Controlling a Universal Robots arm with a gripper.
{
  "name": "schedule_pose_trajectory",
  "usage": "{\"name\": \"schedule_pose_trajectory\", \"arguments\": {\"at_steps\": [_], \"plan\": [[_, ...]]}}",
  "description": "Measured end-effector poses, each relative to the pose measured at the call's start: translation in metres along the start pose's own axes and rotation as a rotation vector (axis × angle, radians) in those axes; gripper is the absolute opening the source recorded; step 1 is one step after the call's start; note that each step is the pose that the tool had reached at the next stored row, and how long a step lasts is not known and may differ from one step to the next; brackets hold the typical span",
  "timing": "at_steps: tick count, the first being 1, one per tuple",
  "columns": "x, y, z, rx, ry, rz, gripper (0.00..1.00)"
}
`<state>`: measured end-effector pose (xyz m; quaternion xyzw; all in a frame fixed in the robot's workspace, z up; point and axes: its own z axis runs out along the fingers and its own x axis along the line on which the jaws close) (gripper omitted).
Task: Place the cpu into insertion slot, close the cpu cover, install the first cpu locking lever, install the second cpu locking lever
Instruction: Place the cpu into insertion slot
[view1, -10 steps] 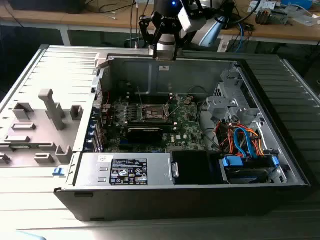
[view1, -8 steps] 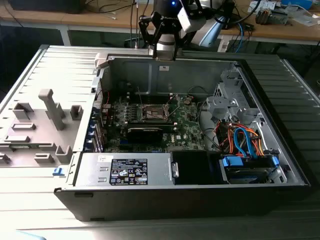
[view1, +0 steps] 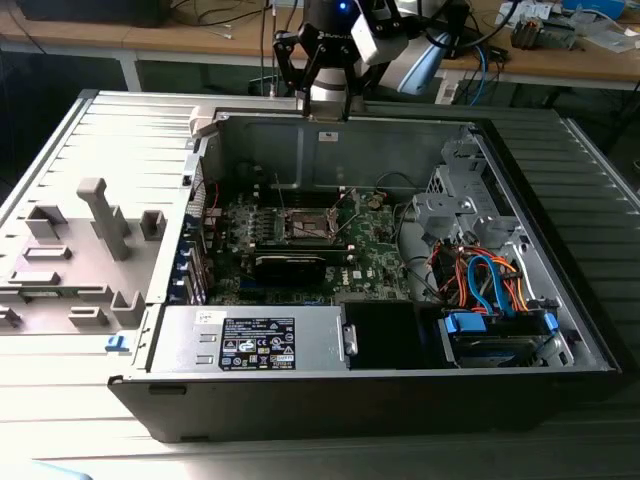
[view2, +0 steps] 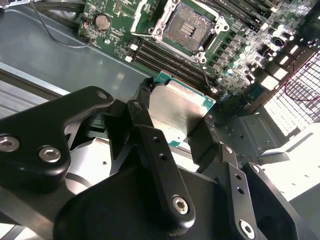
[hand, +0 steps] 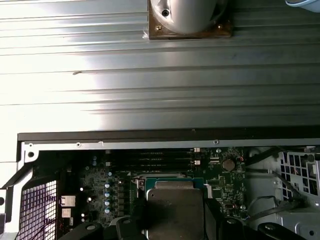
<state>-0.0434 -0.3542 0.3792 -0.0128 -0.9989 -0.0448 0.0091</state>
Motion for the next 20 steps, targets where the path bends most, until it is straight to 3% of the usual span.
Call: {"name": "schedule_pose_trajectory", "arguments": {"at_steps": [20], "plan": [[0.0039, -0.0003, 0.0021, 0.0000, 0.0000, 0.000, 0.55]]}}
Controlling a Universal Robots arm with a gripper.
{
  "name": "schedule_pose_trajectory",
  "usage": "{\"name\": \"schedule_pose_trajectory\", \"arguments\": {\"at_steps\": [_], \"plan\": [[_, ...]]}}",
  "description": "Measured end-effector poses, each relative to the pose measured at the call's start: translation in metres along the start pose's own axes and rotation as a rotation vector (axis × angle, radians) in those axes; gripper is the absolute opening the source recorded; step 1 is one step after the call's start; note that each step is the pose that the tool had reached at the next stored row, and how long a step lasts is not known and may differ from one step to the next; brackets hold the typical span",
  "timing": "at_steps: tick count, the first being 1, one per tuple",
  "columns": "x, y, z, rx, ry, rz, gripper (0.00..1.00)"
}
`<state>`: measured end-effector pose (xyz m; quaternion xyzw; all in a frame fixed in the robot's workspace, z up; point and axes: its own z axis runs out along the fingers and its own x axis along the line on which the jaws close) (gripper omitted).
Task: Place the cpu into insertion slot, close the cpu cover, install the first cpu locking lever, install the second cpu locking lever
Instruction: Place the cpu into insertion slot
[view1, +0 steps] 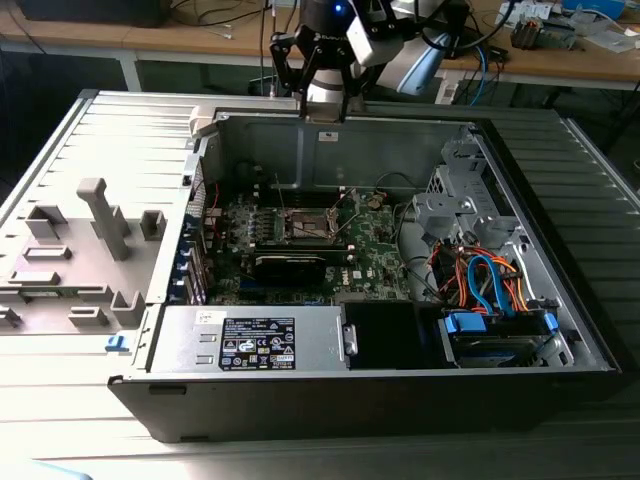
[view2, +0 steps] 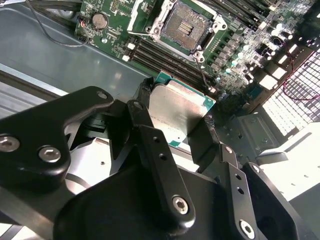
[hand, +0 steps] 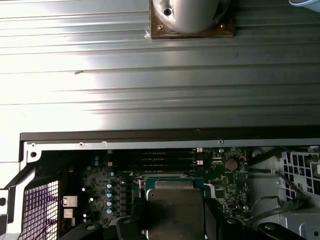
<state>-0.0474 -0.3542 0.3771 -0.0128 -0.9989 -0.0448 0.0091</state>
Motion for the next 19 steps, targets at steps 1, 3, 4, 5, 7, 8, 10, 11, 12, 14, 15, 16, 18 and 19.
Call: {"name": "schedule_pose_trajectory", "arguments": {"at_steps": [1, 3, 4, 5, 7, 8, 10, 11, 12, 14, 15, 16, 18, 19], "plan": [[0.0002, 0.0000, 0.0000, 0.0000, 0.0000, 0.000, 0.55], [0.0006, 0.0000, 0.0001, 0.0000, 0.0000, 0.000, 0.55], [0.0020, -0.0001, 0.0004, 0.0000, 0.0001, 0.000, 0.55], [0.0022, -0.0001, 0.0007, 0.0000, 0.0000, 0.000, 0.55], [0.0022, -0.0001, 0.0007, 0.0000, 0.0001, 0.000, 0.55], [0.0022, -0.0001, 0.0007, -0.0001, 0.0000, 0.000, 0.55], [0.0027, -0.0001, 0.0009, 0.0000, 0.0000, 0.000, 0.55], [0.0031, -0.0002, 0.0011, 0.0000, 0.0000, 0.000, 0.55], [0.0033, -0.0002, 0.0011, 0.0000, 0.0000, 0.000, 0.55], [0.0036, -0.0002, 0.0012, 0.0000, 0.0000, 0.000, 0.55], [0.0038, -0.0002, 0.0013, 0.0000, 0.0000, 0.000, 0.55], [0.0039, -0.0002, 0.0013, 0.0000, 0.0000, 0.000, 0.55], [0.0044, -0.0002, 0.0014, -0.0001, 0.0000, 0.000, 0.55], [0.0045, -0.0002, 0.0014, 0.0001, 0.0001, 0.000, 0.55]]}}
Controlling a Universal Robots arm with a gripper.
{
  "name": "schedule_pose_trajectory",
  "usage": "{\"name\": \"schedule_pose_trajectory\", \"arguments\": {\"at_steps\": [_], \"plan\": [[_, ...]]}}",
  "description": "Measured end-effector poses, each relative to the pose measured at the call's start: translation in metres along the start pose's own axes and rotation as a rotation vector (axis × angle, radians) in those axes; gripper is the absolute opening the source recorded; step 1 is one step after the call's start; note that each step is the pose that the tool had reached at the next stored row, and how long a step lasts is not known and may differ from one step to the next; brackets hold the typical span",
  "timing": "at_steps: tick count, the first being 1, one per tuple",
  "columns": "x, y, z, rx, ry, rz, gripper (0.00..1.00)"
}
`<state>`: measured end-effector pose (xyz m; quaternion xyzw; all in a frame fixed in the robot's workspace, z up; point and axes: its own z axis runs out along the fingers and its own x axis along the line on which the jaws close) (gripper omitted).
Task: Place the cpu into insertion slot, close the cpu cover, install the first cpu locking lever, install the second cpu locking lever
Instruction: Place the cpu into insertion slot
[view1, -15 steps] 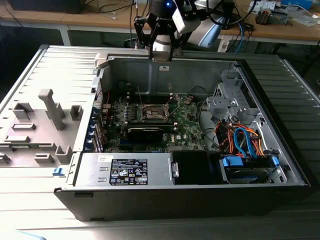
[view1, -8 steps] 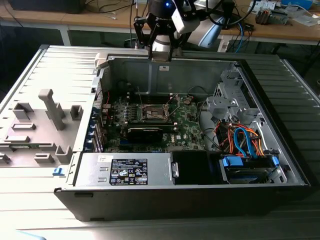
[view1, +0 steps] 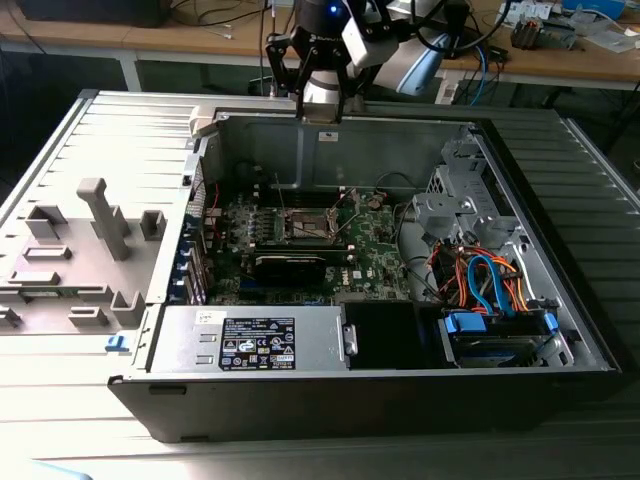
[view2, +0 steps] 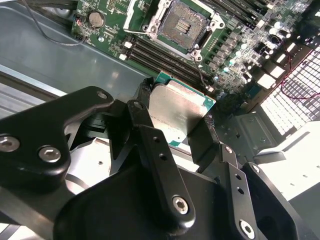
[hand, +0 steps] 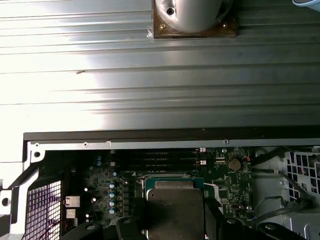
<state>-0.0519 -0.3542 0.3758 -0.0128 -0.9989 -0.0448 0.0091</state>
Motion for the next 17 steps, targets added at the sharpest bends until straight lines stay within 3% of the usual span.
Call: {"name": "schedule_pose_trajectory", "arguments": {"at_steps": [17], "plan": [[0.0026, -0.0028, 0.0020, 0.0005, -0.0001, 0.000, 0.55]]}}
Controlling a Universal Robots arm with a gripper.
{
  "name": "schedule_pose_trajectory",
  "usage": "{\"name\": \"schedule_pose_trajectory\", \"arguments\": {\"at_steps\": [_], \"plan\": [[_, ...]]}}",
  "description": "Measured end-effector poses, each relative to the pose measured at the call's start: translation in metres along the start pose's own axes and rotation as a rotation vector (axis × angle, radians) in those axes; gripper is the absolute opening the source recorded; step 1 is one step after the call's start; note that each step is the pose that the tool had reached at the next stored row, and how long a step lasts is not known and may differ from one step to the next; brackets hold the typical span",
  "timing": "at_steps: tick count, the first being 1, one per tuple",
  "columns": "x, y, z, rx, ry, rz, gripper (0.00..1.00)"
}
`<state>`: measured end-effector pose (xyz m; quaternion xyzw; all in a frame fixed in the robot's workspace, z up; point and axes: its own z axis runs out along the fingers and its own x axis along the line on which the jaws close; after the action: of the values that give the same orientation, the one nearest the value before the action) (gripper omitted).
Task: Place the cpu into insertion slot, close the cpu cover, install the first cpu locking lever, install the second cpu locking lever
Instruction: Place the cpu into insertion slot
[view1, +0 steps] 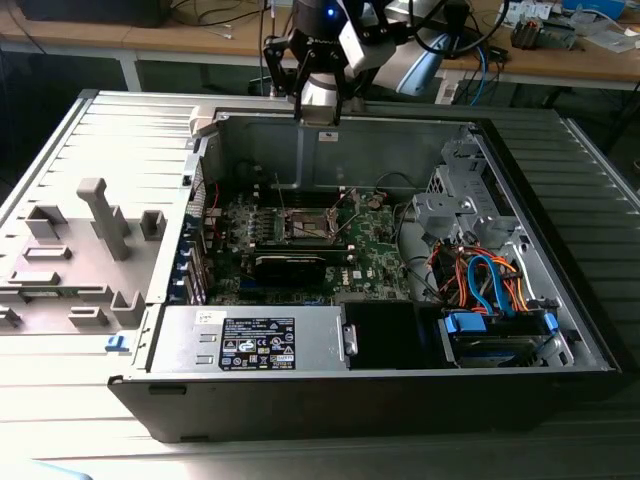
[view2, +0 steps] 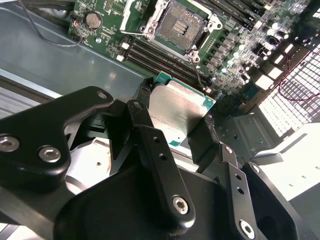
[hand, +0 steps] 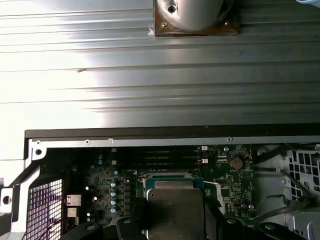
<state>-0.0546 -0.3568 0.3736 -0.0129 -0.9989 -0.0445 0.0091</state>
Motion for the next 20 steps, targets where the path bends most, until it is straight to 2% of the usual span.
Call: {"name": "schedule_pose_trajectory", "arguments": {"at_steps": [4, 6, 15, 17, 20], "plan": [[0.0003, -0.0010, 0.0006, 0.0002, 0.0001, 0.000, 0.55], [0.0002, -0.0014, 0.0035, 0.0001, 0.0000, 0.000, 0.55], [0.0006, -0.0022, 0.0047, 0.0009, 0.0000, 0.000, 0.55], [0.0005, -0.0025, 0.0051, 0.0038, -0.0001, 0.000, 0.55], [0.0005, -0.0026, 0.0059, 0.0225, -0.0005, -0.001, 0.55]]}}
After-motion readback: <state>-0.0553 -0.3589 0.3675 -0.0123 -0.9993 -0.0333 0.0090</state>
